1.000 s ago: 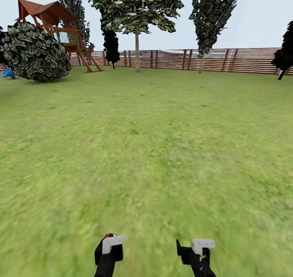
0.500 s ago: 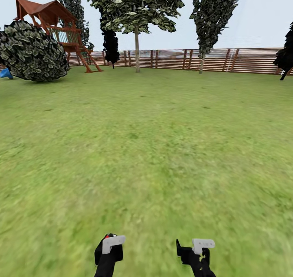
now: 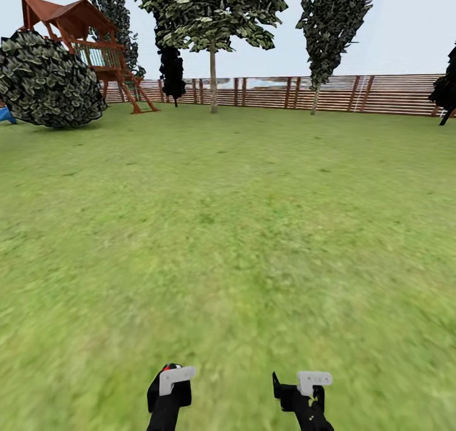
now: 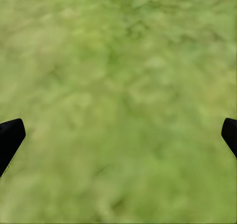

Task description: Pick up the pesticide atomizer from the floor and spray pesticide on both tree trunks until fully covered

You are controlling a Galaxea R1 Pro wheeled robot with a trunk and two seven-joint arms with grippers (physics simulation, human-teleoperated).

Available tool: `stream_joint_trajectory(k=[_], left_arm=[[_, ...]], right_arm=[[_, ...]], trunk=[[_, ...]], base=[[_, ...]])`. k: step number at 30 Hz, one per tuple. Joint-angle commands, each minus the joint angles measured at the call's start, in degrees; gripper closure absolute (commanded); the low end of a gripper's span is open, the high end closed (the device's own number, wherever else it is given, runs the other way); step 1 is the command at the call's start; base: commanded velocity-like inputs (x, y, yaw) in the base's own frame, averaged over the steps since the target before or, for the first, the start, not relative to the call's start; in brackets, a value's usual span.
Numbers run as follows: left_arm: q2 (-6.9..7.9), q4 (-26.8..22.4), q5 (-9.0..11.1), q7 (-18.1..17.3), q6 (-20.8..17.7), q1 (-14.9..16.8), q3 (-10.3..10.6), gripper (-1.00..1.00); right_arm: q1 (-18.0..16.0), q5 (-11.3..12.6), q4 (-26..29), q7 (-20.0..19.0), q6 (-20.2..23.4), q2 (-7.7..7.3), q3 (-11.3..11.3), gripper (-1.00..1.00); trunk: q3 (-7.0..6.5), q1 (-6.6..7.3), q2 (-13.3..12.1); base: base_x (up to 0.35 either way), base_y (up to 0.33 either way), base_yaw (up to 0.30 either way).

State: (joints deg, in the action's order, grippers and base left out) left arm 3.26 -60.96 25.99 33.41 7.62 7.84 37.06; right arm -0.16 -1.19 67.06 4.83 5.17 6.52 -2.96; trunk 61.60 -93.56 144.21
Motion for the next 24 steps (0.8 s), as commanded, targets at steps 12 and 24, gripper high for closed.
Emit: stream_joint_trajectory(k=[12, 24], left_arm=[[0.08, -0.04, 0.55, 0.34, 0.47, 0.07, 0.29, 1.0], [0.08, -0.04, 0.55, 0.34, 0.46, 0.07, 0.29, 1.0]], right_arm=[[0.0, -0.13, 0.09, 0.42, 0.37, 0.04, -0.12, -1.0], [0.07, -0.13, 0.02, 0.39, 0.37, 0.04, -0.12, -1.0]], trunk=[[0.05, -0.02, 0.02], [0.05, -0.02, 0.02]], base=[[0.335, 0.0, 0.0], [0.335, 0.0, 0.0]])
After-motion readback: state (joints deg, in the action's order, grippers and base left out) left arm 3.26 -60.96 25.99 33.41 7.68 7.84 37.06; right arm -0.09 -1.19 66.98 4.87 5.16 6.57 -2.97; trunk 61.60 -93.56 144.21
